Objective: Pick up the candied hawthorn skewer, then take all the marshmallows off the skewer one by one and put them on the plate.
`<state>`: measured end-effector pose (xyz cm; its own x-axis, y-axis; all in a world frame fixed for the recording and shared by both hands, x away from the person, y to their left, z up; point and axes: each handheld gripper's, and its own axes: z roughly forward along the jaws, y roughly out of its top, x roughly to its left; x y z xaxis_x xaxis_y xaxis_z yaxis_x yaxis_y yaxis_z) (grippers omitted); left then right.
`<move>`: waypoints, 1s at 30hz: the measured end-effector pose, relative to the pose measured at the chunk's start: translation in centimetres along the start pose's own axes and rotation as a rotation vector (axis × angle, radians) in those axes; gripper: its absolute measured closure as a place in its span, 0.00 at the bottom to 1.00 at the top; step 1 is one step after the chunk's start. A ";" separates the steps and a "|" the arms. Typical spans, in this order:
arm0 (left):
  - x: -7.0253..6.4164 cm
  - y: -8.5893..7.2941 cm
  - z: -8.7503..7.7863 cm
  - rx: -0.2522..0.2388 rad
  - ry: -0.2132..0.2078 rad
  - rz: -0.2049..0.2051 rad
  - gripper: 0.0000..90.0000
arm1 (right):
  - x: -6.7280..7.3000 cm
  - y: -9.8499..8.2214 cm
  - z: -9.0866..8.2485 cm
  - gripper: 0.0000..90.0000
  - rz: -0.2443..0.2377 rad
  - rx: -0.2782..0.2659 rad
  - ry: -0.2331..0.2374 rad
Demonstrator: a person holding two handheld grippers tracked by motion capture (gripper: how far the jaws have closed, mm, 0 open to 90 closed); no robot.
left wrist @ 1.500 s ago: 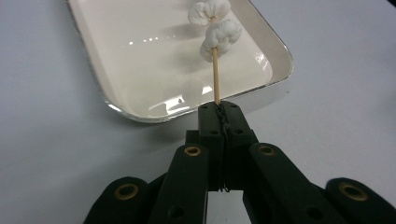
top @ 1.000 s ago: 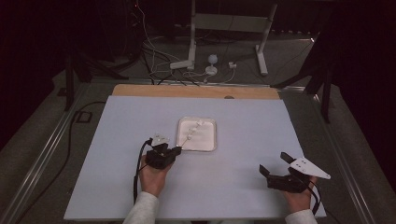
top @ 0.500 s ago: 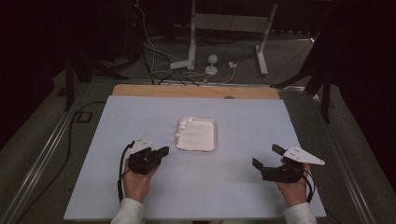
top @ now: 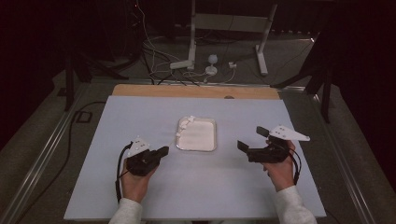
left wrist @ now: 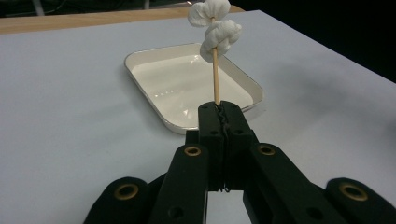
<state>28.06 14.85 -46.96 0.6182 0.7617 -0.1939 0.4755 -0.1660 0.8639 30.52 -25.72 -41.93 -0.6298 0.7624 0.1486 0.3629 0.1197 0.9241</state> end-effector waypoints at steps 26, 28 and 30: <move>-0.4 0.3 -0.5 -0.029 -0.019 0.040 1.00 | 2.3 4.1 9.1 0.05 0.156 0.142 0.167; -0.5 0.3 -0.5 -0.027 -0.019 0.039 1.00 | 2.4 4.2 9.4 0.08 0.170 0.154 0.169; -0.6 0.3 -0.3 -0.025 -0.025 0.044 1.00 | 2.8 4.3 10.4 0.18 0.205 0.164 0.184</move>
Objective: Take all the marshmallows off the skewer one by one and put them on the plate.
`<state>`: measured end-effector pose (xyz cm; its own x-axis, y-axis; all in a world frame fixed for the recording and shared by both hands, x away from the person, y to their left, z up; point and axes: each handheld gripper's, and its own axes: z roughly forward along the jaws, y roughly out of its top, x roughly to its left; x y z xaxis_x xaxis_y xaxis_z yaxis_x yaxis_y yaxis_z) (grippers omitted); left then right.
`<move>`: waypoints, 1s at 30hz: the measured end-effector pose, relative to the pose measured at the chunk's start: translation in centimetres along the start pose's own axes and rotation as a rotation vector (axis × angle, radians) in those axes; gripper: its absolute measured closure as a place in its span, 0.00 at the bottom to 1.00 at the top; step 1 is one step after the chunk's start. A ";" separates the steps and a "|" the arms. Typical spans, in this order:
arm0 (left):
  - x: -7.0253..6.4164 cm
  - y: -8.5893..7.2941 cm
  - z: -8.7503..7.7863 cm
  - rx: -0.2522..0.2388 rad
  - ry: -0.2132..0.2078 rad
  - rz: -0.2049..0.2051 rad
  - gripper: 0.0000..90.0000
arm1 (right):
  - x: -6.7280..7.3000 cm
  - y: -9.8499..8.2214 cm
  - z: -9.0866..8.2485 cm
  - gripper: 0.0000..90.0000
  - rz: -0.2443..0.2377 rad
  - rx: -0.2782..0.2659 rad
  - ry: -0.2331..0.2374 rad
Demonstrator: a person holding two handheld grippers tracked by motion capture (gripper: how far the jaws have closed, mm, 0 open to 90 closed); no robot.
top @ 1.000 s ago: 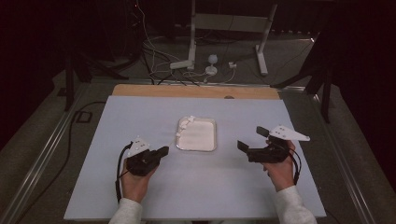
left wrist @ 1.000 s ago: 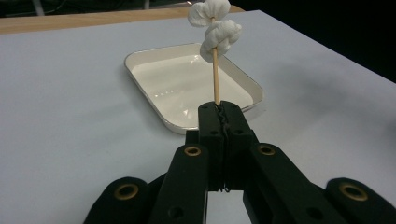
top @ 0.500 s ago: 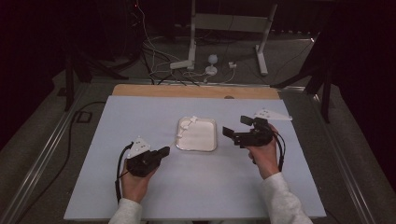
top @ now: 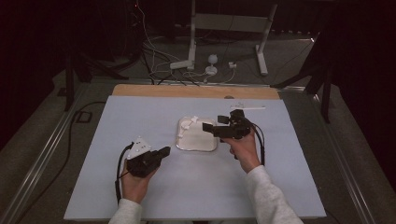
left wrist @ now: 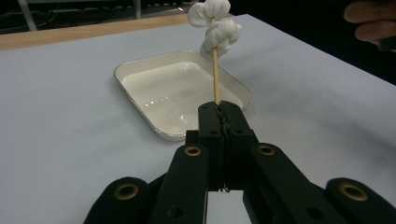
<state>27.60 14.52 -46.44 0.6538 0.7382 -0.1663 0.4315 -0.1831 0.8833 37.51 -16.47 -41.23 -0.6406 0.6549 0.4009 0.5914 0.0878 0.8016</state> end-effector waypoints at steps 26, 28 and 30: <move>-0.9 -0.2 0.4 -0.036 -0.055 0.053 1.00 | -0.6 0.7 3.0 0.74 0.185 0.078 0.148; -1.0 -0.2 0.4 -0.037 -0.060 0.066 1.00 | -0.5 0.9 2.7 0.78 0.178 0.057 0.143; -0.9 -0.2 0.2 -0.046 -0.068 0.067 1.00 | -0.5 1.0 2.5 0.79 0.174 0.050 0.147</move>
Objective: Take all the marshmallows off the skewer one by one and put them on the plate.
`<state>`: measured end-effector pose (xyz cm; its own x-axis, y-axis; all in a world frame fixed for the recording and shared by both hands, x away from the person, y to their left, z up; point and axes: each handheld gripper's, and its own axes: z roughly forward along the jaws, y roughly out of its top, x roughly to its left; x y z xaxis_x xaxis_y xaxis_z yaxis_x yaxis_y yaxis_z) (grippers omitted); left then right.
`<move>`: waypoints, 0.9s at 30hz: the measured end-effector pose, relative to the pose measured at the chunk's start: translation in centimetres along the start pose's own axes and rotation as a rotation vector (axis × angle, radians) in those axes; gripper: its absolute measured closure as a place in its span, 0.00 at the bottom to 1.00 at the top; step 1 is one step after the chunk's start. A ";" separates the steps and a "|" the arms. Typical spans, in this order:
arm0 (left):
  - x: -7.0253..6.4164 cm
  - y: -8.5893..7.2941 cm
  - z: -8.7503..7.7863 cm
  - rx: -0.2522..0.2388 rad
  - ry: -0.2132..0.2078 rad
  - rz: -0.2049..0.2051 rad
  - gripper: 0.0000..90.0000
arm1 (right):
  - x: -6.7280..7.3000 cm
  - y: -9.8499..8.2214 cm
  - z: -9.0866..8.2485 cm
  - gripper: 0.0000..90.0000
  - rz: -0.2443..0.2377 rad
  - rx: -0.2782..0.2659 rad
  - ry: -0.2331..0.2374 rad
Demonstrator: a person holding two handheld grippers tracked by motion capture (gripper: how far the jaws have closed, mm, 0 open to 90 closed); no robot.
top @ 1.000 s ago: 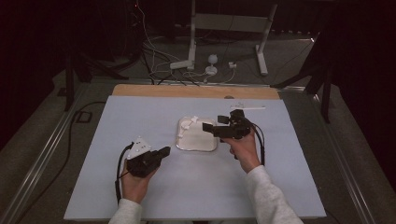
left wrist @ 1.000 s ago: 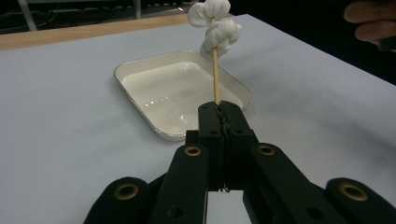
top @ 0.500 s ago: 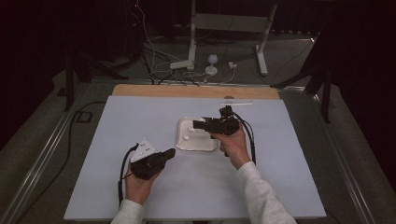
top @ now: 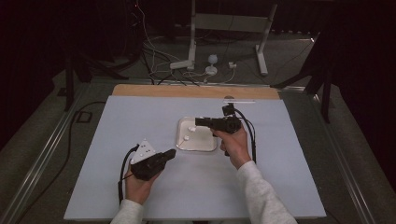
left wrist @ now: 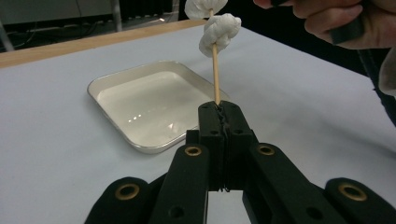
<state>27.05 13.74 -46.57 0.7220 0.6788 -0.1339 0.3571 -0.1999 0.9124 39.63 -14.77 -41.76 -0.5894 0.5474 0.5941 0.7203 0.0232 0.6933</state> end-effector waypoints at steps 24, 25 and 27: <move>1.5 -0.6 -1.5 -0.030 0.026 -0.062 1.00 | -0.2 2.4 -6.1 0.88 -0.056 -0.243 -0.145; 1.4 -0.4 -1.5 -0.030 0.031 -0.055 1.00 | -0.1 2.5 -6.4 0.87 -0.075 -0.236 -0.154; 1.3 -0.3 -1.4 -0.028 0.039 -0.051 1.00 | 0.0 2.4 -6.2 0.87 -0.103 -0.210 -0.172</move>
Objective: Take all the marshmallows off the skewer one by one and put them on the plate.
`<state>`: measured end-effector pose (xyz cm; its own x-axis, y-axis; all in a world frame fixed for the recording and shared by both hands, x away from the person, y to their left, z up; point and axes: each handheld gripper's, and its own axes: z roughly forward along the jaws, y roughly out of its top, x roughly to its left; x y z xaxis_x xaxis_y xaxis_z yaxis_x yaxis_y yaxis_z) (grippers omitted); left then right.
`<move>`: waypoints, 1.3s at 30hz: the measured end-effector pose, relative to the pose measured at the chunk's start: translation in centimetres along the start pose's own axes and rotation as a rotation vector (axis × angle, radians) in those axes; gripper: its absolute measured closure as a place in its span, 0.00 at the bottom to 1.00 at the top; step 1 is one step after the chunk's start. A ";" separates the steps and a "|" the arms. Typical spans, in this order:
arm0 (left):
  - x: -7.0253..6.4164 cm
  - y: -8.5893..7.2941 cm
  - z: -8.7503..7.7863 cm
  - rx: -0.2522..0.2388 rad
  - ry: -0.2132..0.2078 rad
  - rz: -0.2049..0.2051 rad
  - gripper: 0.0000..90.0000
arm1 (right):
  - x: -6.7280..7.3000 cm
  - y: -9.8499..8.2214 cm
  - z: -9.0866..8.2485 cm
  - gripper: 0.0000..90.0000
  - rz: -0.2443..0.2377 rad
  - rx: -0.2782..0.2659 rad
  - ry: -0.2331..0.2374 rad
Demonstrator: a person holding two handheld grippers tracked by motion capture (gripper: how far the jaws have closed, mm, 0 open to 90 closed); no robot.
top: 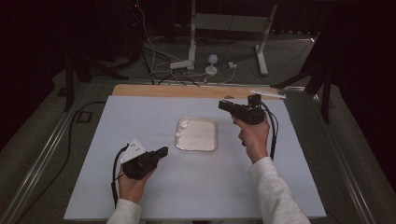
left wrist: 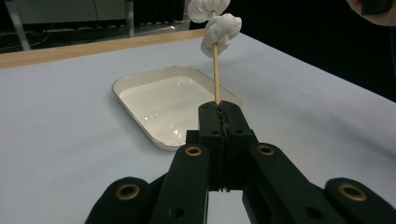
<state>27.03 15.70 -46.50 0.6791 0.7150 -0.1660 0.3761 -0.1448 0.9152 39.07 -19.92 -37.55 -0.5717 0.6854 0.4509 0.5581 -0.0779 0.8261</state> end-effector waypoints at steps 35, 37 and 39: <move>0.7 -0.5 0.4 0.029 0.041 -0.027 1.00 | -1.5 -7.3 8.0 0.36 -0.056 0.271 -0.152; 0.7 -0.5 0.4 0.030 0.043 -0.026 1.00 | -1.1 -6.9 7.5 0.24 -0.052 0.253 -0.111; 0.7 -0.5 0.4 0.030 0.046 -0.026 1.00 | -0.9 -6.8 7.3 0.22 -0.058 0.251 -0.102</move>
<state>27.58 16.00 -47.19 0.6397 0.7491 -0.1721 0.4123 -0.1454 0.8994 40.19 -14.72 -46.05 -0.5510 0.7535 0.3586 0.6648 0.1366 0.7344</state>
